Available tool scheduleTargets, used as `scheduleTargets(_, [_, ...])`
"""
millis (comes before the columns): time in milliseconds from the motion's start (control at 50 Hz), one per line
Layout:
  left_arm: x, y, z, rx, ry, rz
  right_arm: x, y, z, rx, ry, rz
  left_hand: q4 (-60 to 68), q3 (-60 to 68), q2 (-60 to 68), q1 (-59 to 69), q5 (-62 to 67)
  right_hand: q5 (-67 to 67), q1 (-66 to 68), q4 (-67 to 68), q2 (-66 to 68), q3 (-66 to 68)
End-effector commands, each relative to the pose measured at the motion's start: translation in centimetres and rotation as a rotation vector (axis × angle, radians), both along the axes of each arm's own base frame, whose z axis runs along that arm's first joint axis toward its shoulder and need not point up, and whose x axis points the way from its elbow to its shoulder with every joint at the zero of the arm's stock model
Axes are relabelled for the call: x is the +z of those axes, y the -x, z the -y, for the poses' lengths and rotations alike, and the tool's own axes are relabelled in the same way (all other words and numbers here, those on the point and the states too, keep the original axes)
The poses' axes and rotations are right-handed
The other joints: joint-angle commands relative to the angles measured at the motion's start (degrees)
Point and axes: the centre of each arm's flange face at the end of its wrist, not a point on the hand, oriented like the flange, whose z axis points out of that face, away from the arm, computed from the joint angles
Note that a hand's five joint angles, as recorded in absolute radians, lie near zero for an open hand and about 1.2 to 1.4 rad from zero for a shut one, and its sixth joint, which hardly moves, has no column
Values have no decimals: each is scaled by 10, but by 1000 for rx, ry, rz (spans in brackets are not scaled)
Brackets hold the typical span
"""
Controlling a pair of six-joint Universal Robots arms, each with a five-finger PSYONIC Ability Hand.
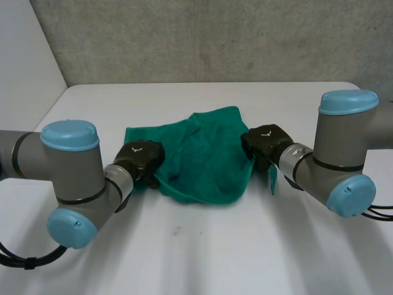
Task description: Fold the towel.
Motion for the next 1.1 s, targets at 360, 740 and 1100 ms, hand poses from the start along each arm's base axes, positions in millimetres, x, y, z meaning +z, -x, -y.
scheduleTargets(360, [12,-41,-10,126,-53,-70,14,62,5,-230,-100,154,54,50,53,61,53,133,237,120,128,126])
scheduleTargets(740, [-1,-38,-10,144,-147,-175,4,62,1,-225,-104,152,13,10,13,21,13,133,237,120,128,126])
scheduleTargets(1100, [19,-30,22,117,-11,-146,43,64,0,-202,10,151,375,371,374,383,375,133,237,120,128,126])
